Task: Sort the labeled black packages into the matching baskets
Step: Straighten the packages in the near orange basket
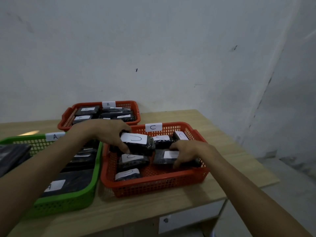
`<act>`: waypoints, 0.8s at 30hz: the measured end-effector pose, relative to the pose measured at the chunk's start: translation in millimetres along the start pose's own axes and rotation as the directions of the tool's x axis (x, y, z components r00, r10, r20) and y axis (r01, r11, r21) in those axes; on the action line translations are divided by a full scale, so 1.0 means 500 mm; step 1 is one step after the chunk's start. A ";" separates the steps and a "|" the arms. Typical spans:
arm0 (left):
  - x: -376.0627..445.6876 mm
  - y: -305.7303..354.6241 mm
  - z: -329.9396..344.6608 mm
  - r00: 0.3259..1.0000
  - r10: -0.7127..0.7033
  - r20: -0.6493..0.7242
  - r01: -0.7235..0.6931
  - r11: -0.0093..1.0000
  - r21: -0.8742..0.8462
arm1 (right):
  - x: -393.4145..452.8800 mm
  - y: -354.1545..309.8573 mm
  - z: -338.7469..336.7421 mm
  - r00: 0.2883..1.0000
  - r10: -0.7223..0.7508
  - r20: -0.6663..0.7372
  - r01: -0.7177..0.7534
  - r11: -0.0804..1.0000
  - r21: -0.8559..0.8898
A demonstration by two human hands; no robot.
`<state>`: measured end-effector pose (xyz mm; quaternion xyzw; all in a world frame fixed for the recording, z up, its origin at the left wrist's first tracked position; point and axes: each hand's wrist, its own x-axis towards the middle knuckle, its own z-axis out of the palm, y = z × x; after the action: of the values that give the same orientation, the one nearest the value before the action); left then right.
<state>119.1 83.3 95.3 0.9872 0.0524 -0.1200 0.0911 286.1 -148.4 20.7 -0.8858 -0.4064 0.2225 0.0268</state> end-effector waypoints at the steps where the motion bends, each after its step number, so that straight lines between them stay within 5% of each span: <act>1: -0.004 -0.007 -0.002 1.000 -0.014 -0.016 0.014 1.000 -0.010 | 0.005 -0.005 0.010 0.999 -0.011 0.031 0.011 1.000 -0.010; 12: 0.007 -0.018 0.025 0.983 -0.048 -0.175 0.028 0.993 -0.114 | 0.003 -0.025 0.013 0.971 0.006 0.240 0.009 0.998 -0.061; 18: 0.070 0.027 0.073 0.985 0.002 -0.173 -0.017 0.996 -0.089 | -0.021 -0.018 -0.012 0.975 -0.050 0.217 0.046 0.999 0.023; 21: 0.116 0.065 0.104 0.989 0.023 -0.144 -0.044 0.989 -0.144 | -0.039 0.008 -0.045 1.000 -0.014 0.018 0.013 1.000 0.026; 24: 0.162 0.098 0.133 0.990 0.020 -0.137 -0.032 0.996 -0.084 | -0.048 0.034 -0.079 0.950 0.099 -0.296 -0.070 0.992 0.109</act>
<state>188.3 29.0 20.1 0.9889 0.0508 -0.0488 0.1311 301.1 -172.0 61.3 -0.9236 -0.3479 0.1056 0.1216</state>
